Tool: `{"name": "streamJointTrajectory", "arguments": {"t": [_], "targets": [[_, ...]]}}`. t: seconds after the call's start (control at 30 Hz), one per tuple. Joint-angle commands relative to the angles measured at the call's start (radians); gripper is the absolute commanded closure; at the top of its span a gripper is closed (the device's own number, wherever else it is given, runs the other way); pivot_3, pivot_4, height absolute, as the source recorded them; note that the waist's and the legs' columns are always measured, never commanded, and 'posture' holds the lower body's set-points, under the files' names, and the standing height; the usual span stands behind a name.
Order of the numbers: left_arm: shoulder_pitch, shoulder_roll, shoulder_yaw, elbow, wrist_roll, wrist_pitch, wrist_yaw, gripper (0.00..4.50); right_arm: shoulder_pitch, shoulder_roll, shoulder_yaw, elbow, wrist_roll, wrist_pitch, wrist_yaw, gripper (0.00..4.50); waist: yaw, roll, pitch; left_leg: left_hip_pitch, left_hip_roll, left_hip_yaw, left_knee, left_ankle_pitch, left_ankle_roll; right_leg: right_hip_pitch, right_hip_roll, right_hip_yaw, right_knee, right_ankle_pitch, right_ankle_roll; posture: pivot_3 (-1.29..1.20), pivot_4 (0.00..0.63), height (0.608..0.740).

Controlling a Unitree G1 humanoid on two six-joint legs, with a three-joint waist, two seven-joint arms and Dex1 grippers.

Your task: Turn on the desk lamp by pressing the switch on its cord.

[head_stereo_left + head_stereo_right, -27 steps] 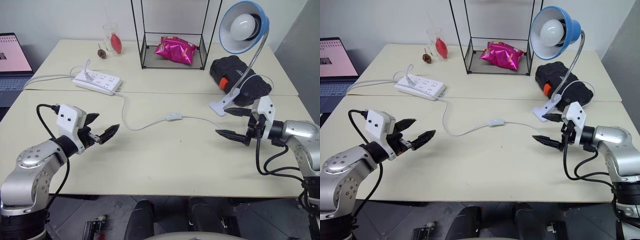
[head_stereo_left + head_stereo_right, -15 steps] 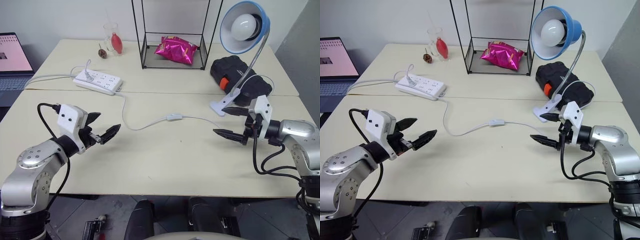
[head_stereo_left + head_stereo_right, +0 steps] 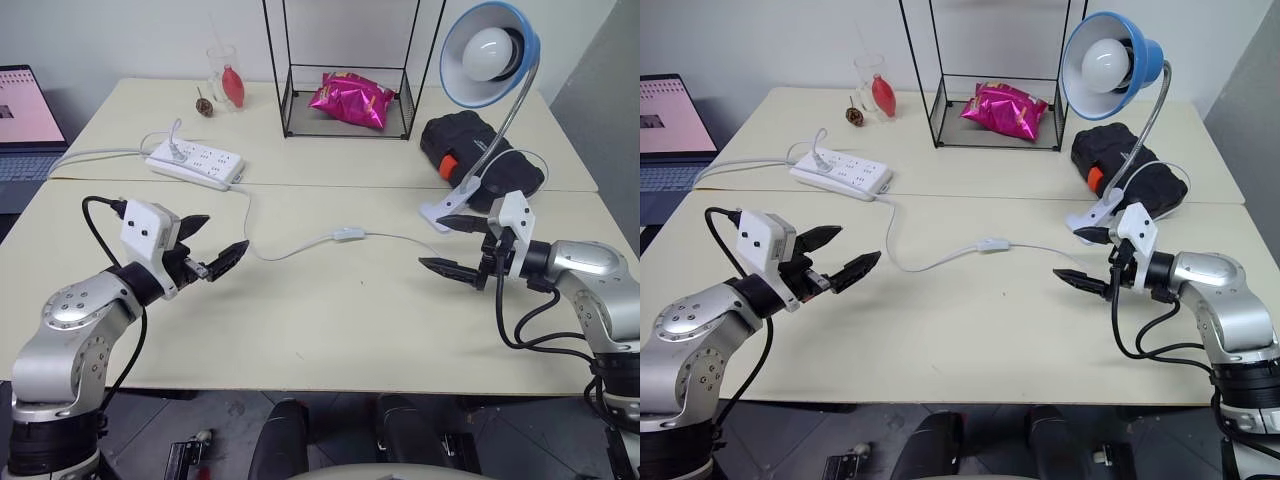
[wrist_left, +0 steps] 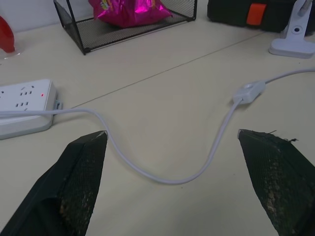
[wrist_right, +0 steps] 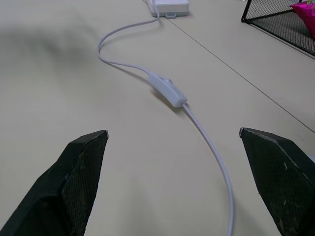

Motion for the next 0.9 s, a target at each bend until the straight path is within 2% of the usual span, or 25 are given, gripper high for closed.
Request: {"name": "streamJointTrajectory", "arguments": {"t": [0.03,0.33,0.47,0.8,0.9], "targets": [[-0.051,0.002,-0.045,0.010,0.004,-0.011,-0.023,0.08,-0.017,0.008,-0.007,-0.058,0.007,0.012,-0.025,0.00,0.000,0.000,0.000,0.000,0.000,0.000,0.000,0.000,0.000,0.000,0.000,0.000,0.000,0.000,0.000,0.00,0.150,0.740],[-0.270,-0.150,-0.181,0.241,-0.037,0.041,-0.070,0.08,-0.030,0.026,-0.014,-0.193,0.009,0.152,-0.162,0.00,0.002,0.000,0.000,0.000,-0.001,-0.001,0.001,0.000,0.000,0.000,0.000,-0.001,0.001,0.000,0.000,0.00,0.150,0.740],[-0.397,-0.221,-0.246,0.433,-0.037,0.059,-0.156,0.08,-0.017,0.020,-0.014,-0.291,0.034,0.271,-0.223,0.00,0.002,0.000,0.000,-0.001,-0.001,-0.002,0.000,0.000,0.000,0.000,0.000,-0.001,0.000,0.000,0.000,0.00,0.150,0.740],[-0.713,-0.330,-0.377,1.030,0.138,-0.136,-0.362,0.08,0.025,0.012,-0.050,-0.474,0.088,0.424,-0.321,0.00,0.000,-0.001,0.000,-0.002,-0.002,-0.002,0.000,0.000,0.000,0.000,0.001,-0.001,0.000,0.000,0.000,0.00,0.150,0.740],[-0.777,-0.358,-0.395,1.155,0.182,-0.196,-0.410,0.08,0.036,0.008,-0.069,-0.515,0.111,0.460,-0.344,0.00,-0.001,-0.001,0.000,-0.003,-0.002,-0.002,0.000,0.000,0.000,-0.001,0.001,-0.001,0.000,0.000,0.000,0.00,0.150,0.740]]}}
